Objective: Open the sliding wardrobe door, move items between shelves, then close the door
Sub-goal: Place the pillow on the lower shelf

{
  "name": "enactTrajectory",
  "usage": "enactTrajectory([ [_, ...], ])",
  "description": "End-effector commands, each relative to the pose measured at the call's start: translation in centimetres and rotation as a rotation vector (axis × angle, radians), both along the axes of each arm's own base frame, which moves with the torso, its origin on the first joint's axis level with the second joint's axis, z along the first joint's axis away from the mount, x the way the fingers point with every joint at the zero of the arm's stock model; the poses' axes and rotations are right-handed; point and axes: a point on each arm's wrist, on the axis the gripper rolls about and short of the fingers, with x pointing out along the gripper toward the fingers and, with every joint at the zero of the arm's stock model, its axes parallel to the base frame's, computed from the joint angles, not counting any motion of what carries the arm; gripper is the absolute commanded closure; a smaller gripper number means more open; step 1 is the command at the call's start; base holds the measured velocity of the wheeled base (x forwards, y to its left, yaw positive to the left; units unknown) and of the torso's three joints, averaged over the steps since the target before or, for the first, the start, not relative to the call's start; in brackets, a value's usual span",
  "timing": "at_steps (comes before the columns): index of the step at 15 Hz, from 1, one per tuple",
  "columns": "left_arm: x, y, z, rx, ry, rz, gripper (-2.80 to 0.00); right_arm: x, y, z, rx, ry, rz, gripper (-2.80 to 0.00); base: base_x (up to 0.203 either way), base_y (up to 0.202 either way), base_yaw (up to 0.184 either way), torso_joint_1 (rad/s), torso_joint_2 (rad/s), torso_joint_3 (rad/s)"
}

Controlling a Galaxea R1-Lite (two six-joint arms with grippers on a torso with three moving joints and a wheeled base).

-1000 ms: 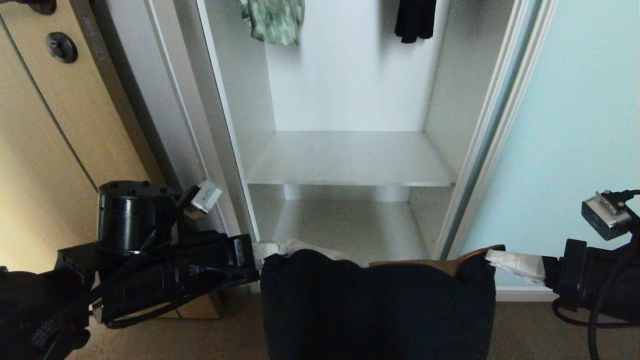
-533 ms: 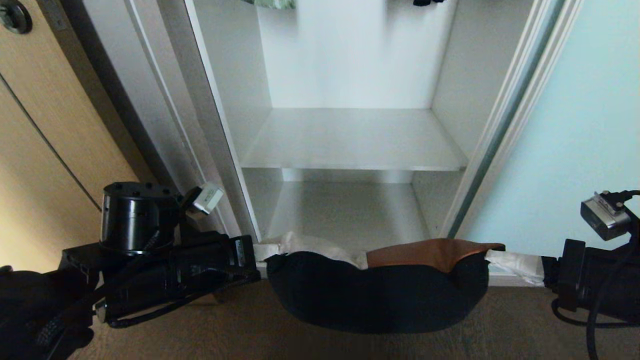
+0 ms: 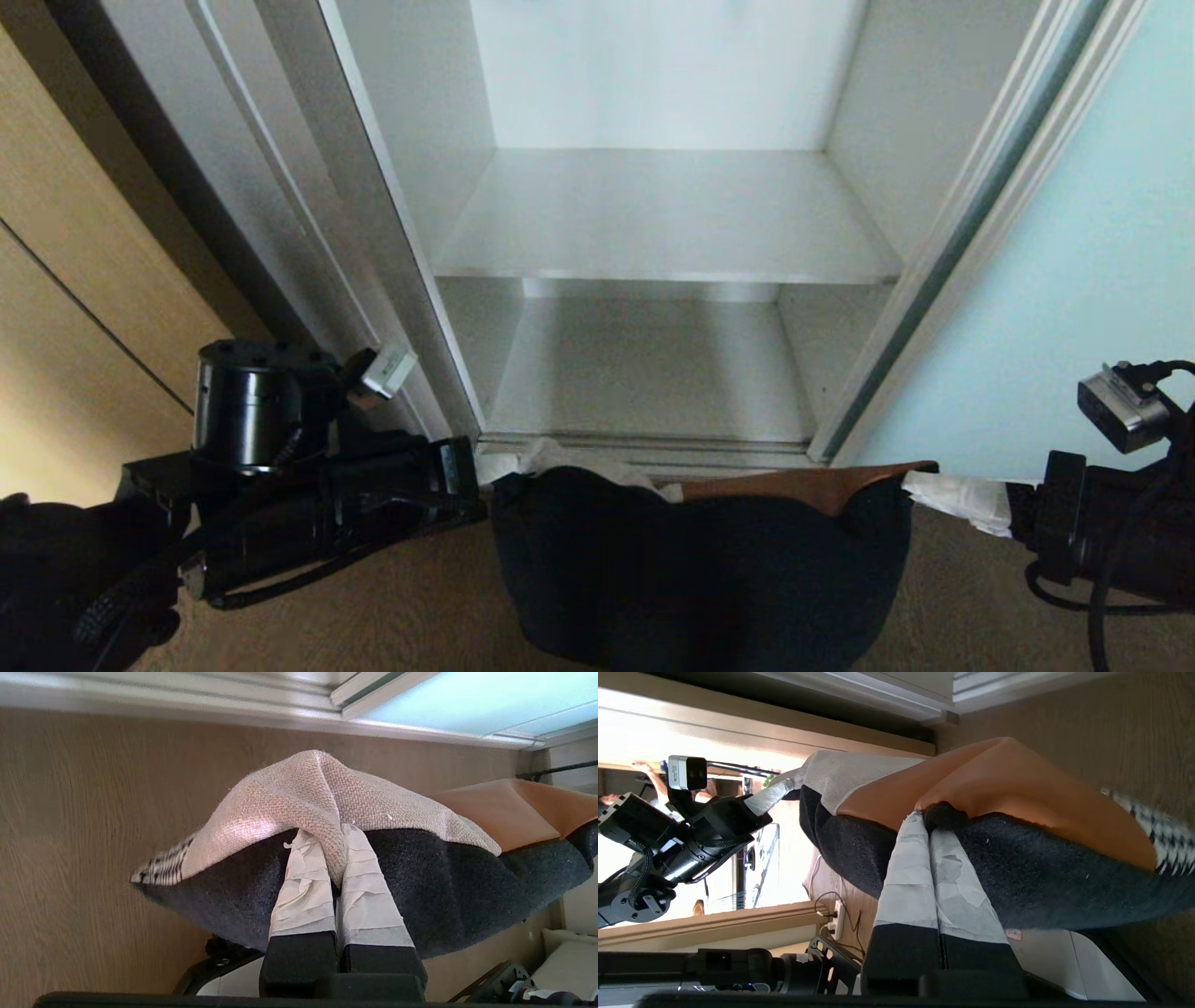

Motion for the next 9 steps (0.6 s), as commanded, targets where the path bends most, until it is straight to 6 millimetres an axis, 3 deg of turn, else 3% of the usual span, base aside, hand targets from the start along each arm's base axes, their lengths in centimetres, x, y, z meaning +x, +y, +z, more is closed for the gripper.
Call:
enactTrajectory([
  [1,0.08,-0.06,-0.04,-0.003,0.002,-0.001,0.00,0.03,0.02,-0.01,0.004,0.002,0.003,0.00,0.000,0.000,0.000,0.001,0.00,-0.202],
  [9,0.10,-0.03,-0.12,-0.002,0.005,0.000,0.00,-0.01,0.01,-0.03,0.004,0.002,0.003,0.00,0.000,0.000,0.000,0.001,0.00,-0.199],
])
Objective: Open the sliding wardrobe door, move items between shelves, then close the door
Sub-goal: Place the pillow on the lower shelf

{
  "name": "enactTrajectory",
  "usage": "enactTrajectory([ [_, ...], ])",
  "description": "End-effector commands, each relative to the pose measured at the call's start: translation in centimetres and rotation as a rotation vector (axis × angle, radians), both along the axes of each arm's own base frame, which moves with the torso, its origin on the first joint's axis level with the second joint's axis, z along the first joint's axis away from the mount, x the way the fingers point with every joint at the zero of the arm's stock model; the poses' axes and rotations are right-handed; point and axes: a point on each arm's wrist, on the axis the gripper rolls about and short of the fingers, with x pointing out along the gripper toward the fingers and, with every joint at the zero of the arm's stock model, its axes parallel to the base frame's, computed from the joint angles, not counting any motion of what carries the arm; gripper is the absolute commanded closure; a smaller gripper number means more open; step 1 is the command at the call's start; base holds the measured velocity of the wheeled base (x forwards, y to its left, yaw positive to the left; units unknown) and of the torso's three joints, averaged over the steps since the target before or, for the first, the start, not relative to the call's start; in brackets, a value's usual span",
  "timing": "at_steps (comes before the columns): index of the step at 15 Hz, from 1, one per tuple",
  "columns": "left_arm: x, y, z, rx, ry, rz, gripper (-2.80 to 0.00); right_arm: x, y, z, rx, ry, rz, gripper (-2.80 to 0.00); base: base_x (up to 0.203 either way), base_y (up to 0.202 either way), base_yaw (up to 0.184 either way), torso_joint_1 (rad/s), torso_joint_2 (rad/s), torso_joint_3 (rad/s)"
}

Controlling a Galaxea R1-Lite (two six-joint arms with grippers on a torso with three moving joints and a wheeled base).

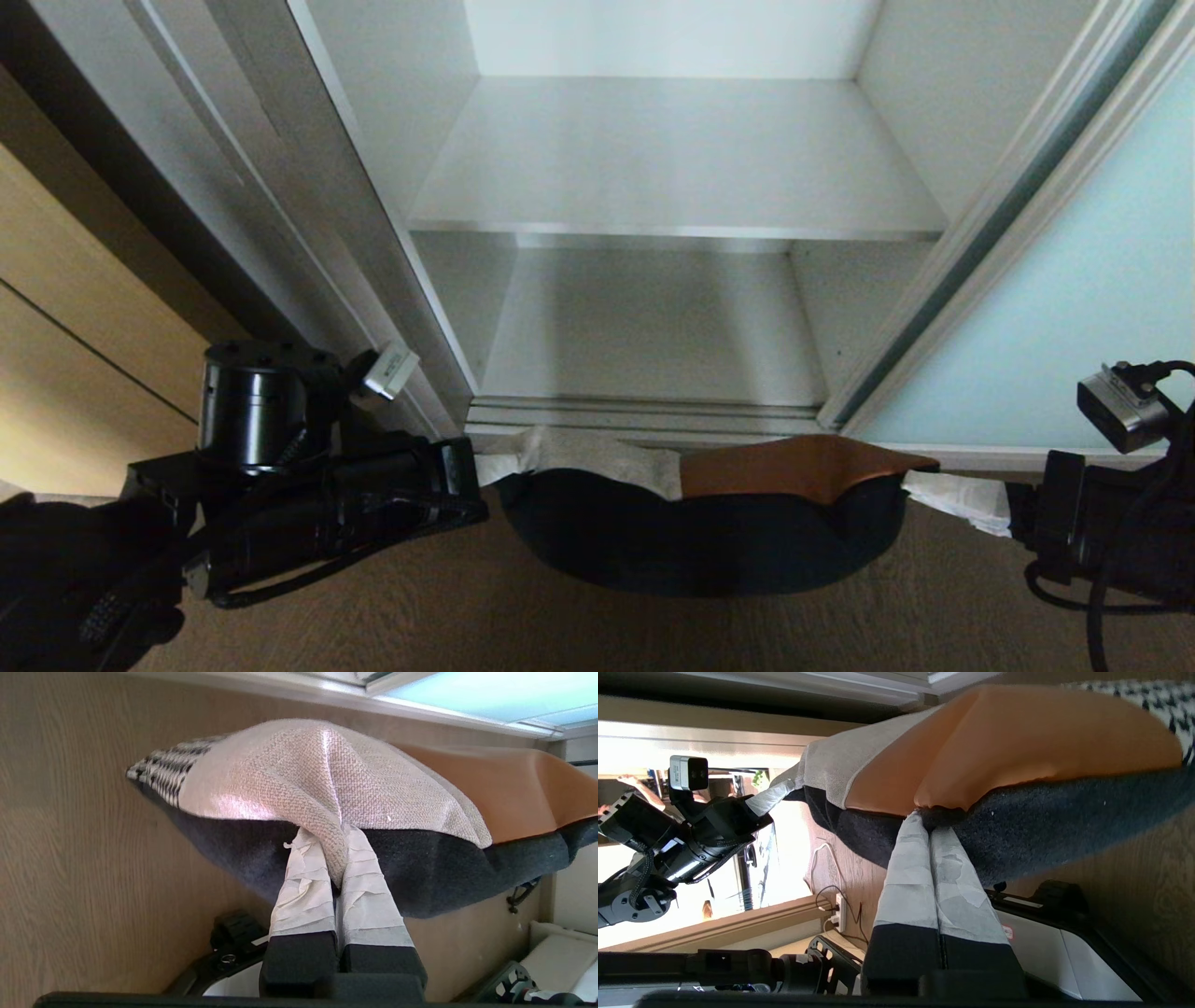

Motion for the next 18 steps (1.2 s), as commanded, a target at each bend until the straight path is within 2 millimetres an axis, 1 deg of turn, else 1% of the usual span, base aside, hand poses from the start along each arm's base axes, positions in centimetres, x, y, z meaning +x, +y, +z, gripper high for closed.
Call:
enactTrajectory([
  [1,0.1,0.0,-0.1,-0.001,0.004,0.000,0.00,0.0,0.0,0.0,0.004,0.000,0.003,0.00,0.000,0.000,0.000,0.003,0.00,-0.198],
  [11,0.1,-0.1,-0.1,-0.002,0.004,0.001,0.00,0.1,0.0,0.0,0.003,0.003,0.003,0.00,0.000,0.000,0.000,0.003,0.00,-0.197],
  [13,0.4,-0.2,-0.5,0.008,0.017,0.001,0.00,0.2,0.0,-0.1,0.003,0.008,0.004,0.00,0.000,0.000,0.000,0.003,0.00,-0.171],
  [16,0.7,-0.3,-0.5,0.007,0.011,0.000,0.00,0.8,0.1,-0.4,0.003,0.012,0.003,0.00,0.000,0.000,0.000,0.000,0.00,-0.045],
  [18,1.1,-0.4,-0.2,-0.018,-0.030,0.004,0.00,1.6,0.3,-0.7,0.001,0.026,0.003,0.00,0.000,0.000,0.000,0.000,0.00,-0.014],
])
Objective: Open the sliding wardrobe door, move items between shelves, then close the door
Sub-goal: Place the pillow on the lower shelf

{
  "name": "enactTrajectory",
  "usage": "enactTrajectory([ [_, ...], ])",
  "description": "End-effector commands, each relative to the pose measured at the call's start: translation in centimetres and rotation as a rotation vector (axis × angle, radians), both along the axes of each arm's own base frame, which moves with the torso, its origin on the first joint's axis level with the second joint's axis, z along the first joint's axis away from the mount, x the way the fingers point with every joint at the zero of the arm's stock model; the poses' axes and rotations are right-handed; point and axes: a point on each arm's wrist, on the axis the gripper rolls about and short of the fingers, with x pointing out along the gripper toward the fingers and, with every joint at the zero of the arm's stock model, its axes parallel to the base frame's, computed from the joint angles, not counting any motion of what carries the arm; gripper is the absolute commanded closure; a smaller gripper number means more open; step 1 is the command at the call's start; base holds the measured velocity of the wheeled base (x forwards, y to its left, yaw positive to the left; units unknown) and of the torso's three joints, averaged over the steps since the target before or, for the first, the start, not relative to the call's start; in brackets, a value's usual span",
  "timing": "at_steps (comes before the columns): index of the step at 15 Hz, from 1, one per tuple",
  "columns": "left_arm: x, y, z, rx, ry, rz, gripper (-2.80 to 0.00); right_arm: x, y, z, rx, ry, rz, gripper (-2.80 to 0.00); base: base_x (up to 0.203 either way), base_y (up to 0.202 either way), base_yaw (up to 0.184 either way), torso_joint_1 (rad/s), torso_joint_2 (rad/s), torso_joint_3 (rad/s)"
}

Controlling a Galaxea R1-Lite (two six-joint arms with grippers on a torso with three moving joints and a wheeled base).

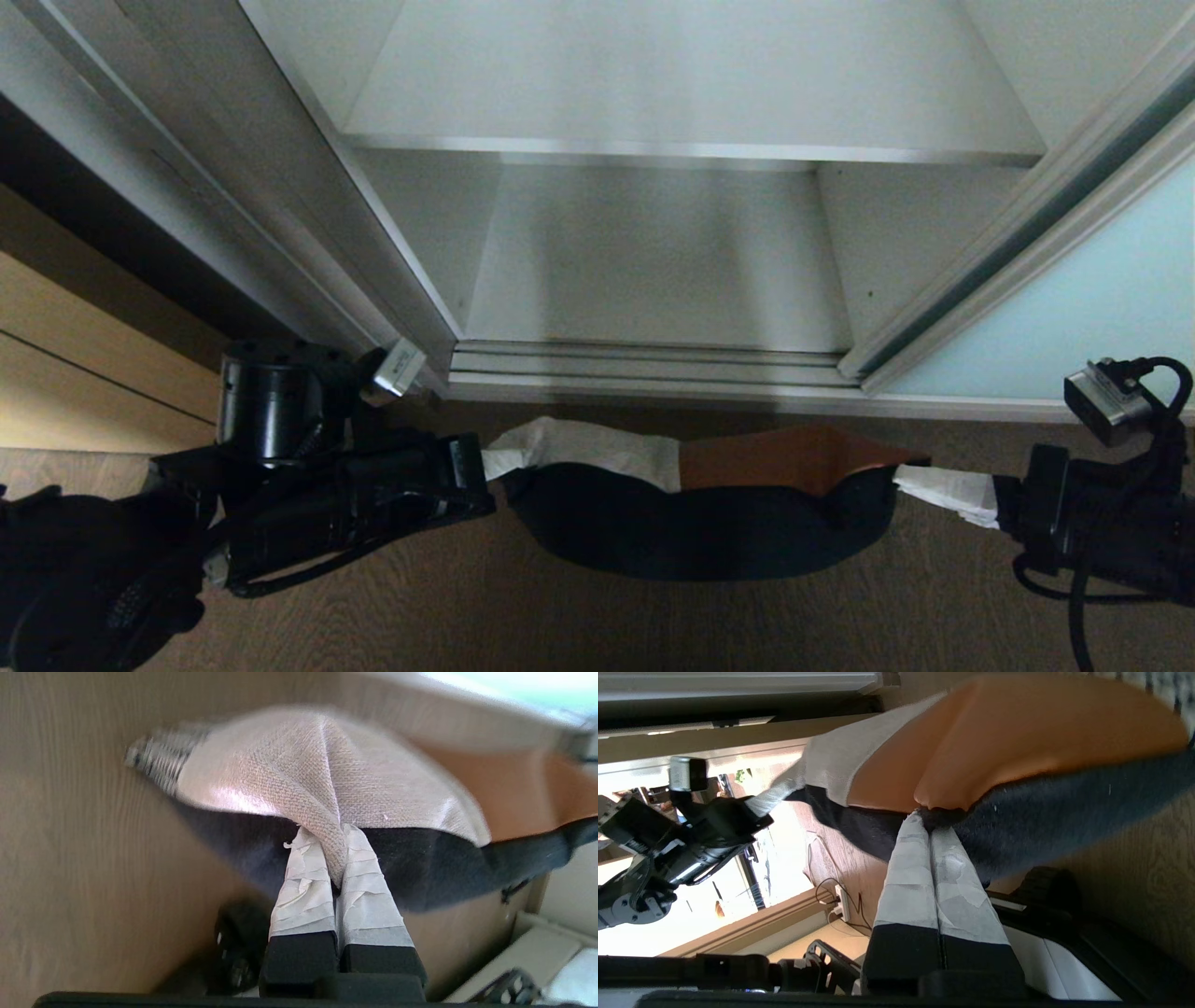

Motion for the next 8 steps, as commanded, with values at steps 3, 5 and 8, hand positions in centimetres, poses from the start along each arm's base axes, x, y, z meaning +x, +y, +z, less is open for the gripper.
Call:
enactTrajectory([
  [3,1.3,-0.2,1.3,-0.044,-0.078,0.018,0.00,2.2,0.4,0.4,0.004,0.002,0.002,0.00,0.000,0.000,0.000,0.000,0.00,0.000],
  [5,2.6,-0.2,2.5,-0.064,-0.119,0.036,0.00,3.2,0.5,1.7,0.009,-0.046,0.000,0.00,0.000,0.000,0.000,0.000,0.00,0.000],
  [8,5.5,-0.5,3.9,-0.087,-0.175,0.063,0.00,5.1,0.6,3.4,0.016,-0.104,-0.009,0.00,0.000,0.000,0.000,0.000,0.00,0.000],
])
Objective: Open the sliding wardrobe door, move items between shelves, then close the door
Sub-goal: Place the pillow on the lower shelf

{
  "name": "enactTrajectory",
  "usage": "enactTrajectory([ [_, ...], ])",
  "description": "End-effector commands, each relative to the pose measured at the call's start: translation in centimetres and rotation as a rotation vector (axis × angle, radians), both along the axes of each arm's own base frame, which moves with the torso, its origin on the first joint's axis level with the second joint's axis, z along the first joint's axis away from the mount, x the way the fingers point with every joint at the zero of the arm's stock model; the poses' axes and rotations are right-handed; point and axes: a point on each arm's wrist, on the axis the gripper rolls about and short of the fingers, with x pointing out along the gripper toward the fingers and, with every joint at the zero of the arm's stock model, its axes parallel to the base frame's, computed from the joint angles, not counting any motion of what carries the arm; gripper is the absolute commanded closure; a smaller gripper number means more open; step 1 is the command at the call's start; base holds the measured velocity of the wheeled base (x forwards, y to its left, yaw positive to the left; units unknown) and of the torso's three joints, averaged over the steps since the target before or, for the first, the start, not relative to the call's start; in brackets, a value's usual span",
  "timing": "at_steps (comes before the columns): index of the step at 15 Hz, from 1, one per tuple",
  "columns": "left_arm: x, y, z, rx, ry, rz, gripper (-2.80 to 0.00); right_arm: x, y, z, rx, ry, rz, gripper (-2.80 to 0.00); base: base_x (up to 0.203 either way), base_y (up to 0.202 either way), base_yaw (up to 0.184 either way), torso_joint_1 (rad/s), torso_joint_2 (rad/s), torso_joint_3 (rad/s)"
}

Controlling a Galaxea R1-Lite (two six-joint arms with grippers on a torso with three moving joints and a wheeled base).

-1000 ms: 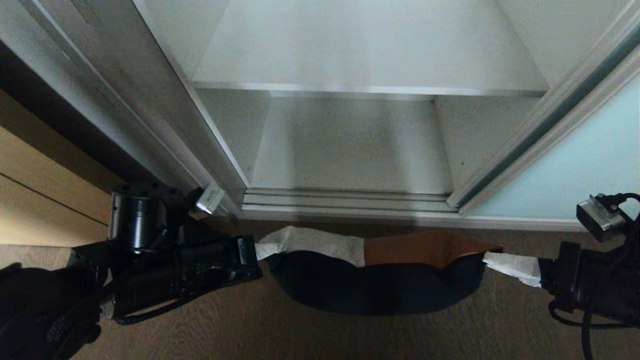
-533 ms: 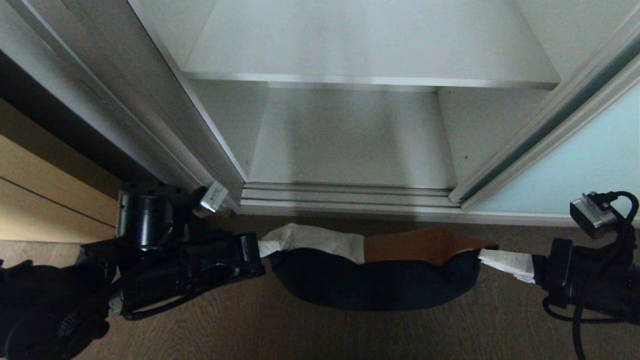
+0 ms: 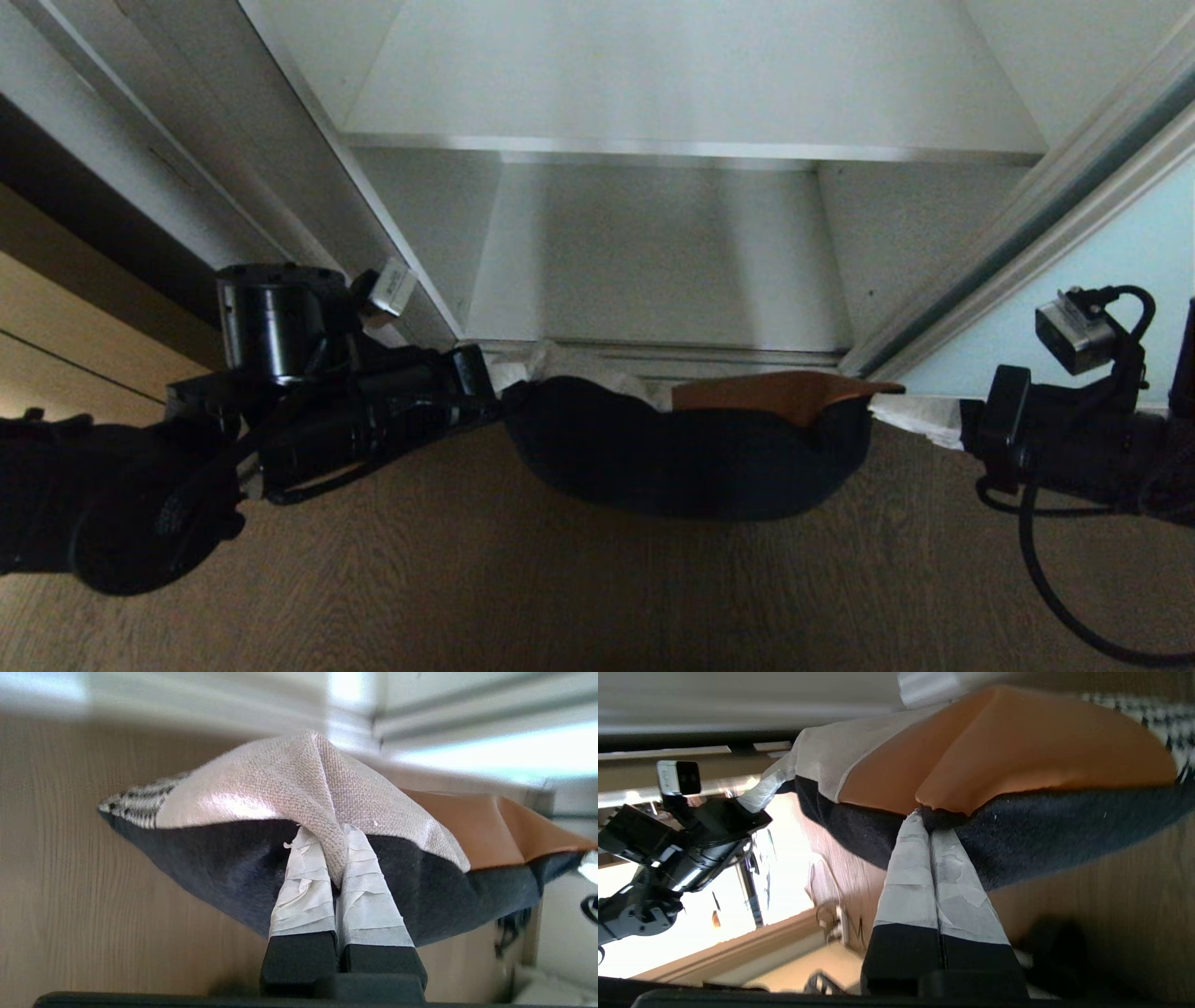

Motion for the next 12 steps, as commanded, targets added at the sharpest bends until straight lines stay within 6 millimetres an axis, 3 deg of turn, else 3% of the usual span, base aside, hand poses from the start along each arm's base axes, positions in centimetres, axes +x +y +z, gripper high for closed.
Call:
enactTrajectory([
  [1,2.6,-0.6,0.6,-0.017,-0.032,0.012,0.00,1.9,0.1,0.9,0.006,-0.030,-0.005,0.00,0.000,0.000,0.000,0.000,0.00,0.000],
  [7,9.7,-1.9,2.8,-0.070,-0.168,0.045,0.00,8.4,-0.2,0.1,0.018,-0.136,-0.044,0.00,0.000,0.000,0.000,0.000,0.00,0.000],
  [12,13.4,-2.3,5.0,-0.115,-0.288,0.055,0.00,11.5,-0.8,2.3,0.040,-0.312,-0.064,0.00,0.000,0.000,0.000,0.000,0.00,0.000],
])
